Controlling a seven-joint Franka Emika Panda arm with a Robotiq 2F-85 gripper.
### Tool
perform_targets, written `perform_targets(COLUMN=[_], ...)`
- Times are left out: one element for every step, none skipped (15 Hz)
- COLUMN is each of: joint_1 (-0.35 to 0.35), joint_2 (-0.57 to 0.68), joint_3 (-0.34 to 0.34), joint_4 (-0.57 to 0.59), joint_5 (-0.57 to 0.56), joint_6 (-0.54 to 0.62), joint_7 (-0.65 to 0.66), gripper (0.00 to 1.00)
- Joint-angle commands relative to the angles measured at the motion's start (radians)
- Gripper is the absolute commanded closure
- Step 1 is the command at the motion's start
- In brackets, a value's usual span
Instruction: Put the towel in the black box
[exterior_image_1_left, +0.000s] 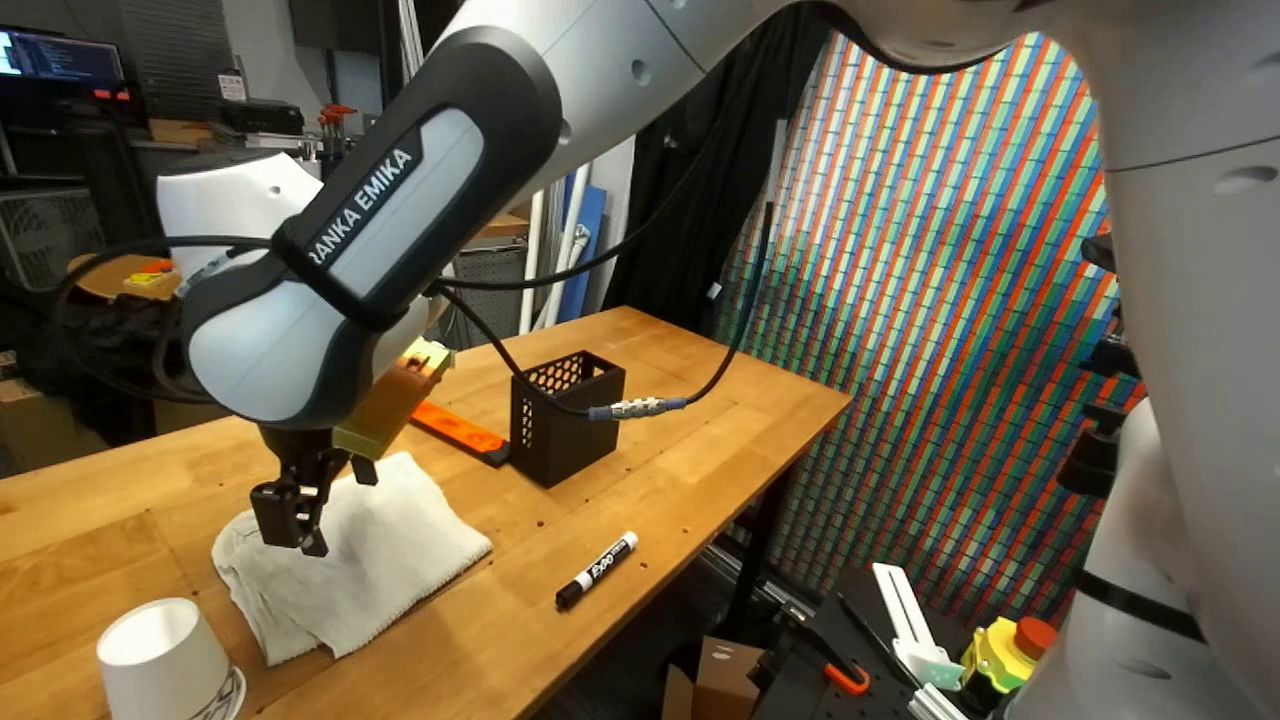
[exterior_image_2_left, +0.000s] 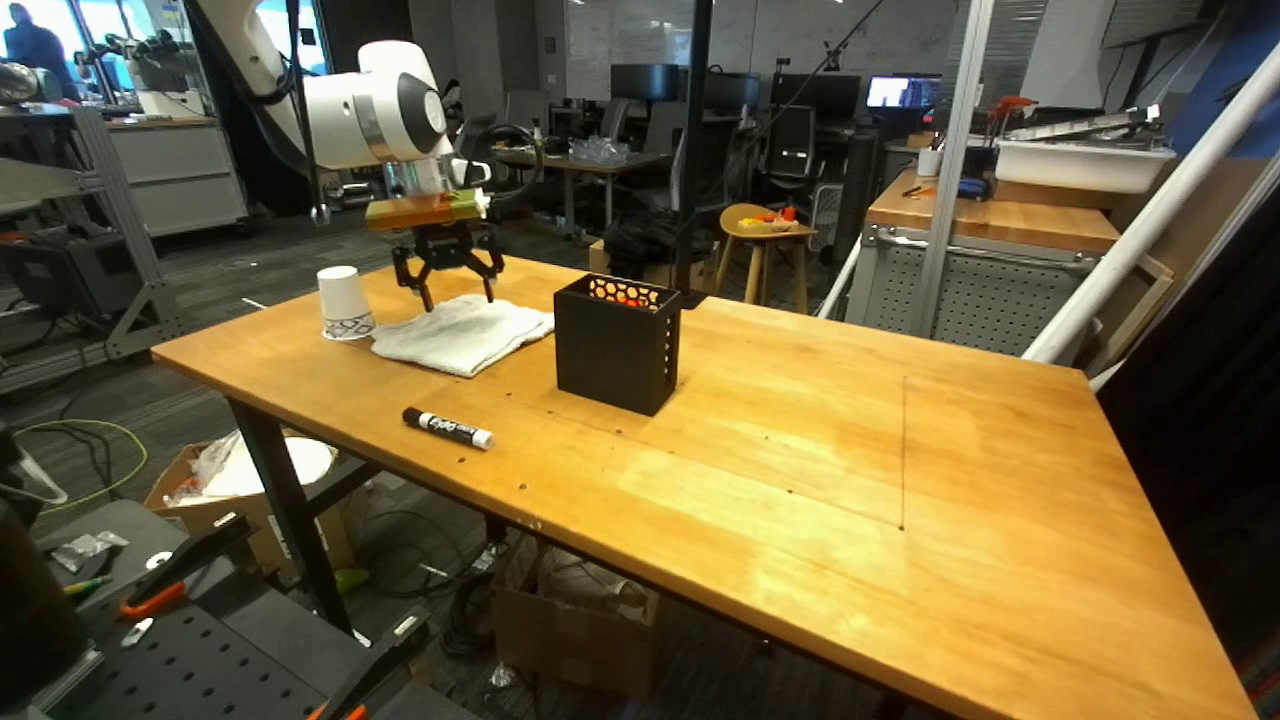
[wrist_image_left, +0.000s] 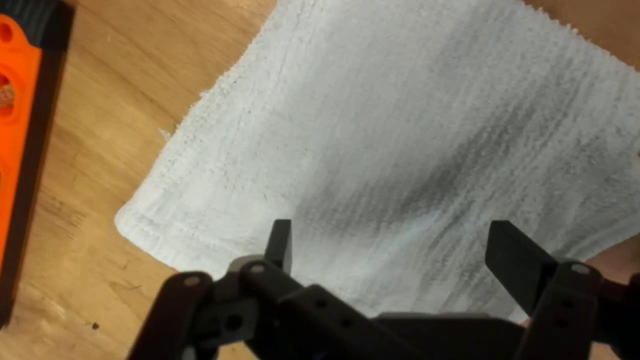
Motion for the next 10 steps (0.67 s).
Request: perform_targets(joint_1=[0.004, 0.0, -0.001, -0.006, -0.009, -0.014, -0.016, -0.019, -0.024, -0.035], joint_2=[0.08, 0.098, 0.114, 0.128, 0.136, 0.142, 0.141, 0.13, 0.119, 0.099], joint_3=[-0.033, -0.033, -0.036, -0.029, -0.025, -0.014, -0.009, -0.001, 0.009, 0.023], joint_4=[0.072, 0.076, 0.083, 0.084, 0.084, 0.08, 0.073, 0.055, 0.037, 0.011], joint_5=[-0.005, 0.005, 0.007, 0.019, 0.028, 0.048, 0.057, 0.072, 0.09, 0.121], joint_6=[0.008, 0.007, 0.007, 0.0, -0.003, -0.008, -0.009, -0.01, -0.012, -0.012], joint_7=[-0.046, -0.058, -0.064, -0.076, -0.083, -0.093, -0.095, -0.097, -0.107, -0.117], gripper=[0.0, 0.0, 0.0, 0.0, 0.0, 0.0, 0.0, 0.25, 0.28, 0.34])
